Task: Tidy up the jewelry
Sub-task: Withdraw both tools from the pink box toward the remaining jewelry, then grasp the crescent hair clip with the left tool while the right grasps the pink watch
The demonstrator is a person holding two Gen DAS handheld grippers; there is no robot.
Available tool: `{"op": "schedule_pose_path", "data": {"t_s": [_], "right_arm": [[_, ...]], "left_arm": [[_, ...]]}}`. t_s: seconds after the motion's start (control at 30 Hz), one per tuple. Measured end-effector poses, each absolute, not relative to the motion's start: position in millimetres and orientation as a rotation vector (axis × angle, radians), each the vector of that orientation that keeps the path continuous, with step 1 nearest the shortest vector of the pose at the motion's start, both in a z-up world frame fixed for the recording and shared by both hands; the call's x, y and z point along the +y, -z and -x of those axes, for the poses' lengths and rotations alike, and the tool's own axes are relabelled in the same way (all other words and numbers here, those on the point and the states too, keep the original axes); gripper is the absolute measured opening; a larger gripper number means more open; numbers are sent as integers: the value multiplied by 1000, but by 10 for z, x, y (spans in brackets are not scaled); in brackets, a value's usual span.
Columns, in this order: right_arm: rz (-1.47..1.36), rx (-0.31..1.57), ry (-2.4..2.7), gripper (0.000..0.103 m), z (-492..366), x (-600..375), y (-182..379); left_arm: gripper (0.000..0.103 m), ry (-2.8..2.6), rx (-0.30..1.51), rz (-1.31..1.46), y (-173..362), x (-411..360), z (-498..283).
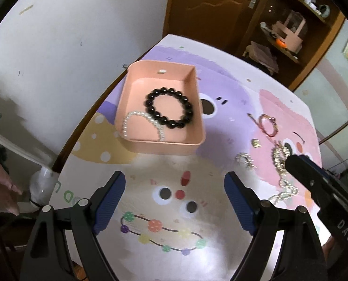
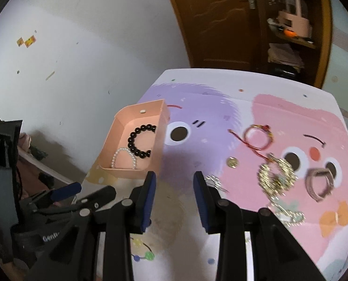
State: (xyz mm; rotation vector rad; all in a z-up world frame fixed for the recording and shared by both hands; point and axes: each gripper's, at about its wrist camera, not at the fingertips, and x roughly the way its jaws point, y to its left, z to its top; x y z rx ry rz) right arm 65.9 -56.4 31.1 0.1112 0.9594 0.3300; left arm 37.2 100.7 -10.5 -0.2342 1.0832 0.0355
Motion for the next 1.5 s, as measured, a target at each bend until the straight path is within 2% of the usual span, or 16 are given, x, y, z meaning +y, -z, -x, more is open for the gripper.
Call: {"op": "schedule_pose_path", "data": {"t_s": [0.17, 0.43, 0.7, 1.0, 1.43, 1.5], "right_arm": [[-124, 911, -273, 33, -412, -817, -404], [-135, 871, -195, 34, -49, -1247, -414], [-171, 888, -84, 39, 175, -1780, -248], [-275, 918, 12, 39, 160, -2266, -50], [-330, 974, 15, 40, -72, -2502, 264], [-366, 991, 12, 52, -115, -2555, 324]], "left_arm": [[90, -12, 1048, 198, -8, 822, -292], [91, 57, 1056, 153, -1, 478, -241], [91, 103, 1092, 109, 118, 179, -263], [94, 158, 1122, 35, 300, -112, -420], [94, 535, 1047, -519, 519, -660, -839], [94, 592, 1068, -537, 576, -699, -900]]}}
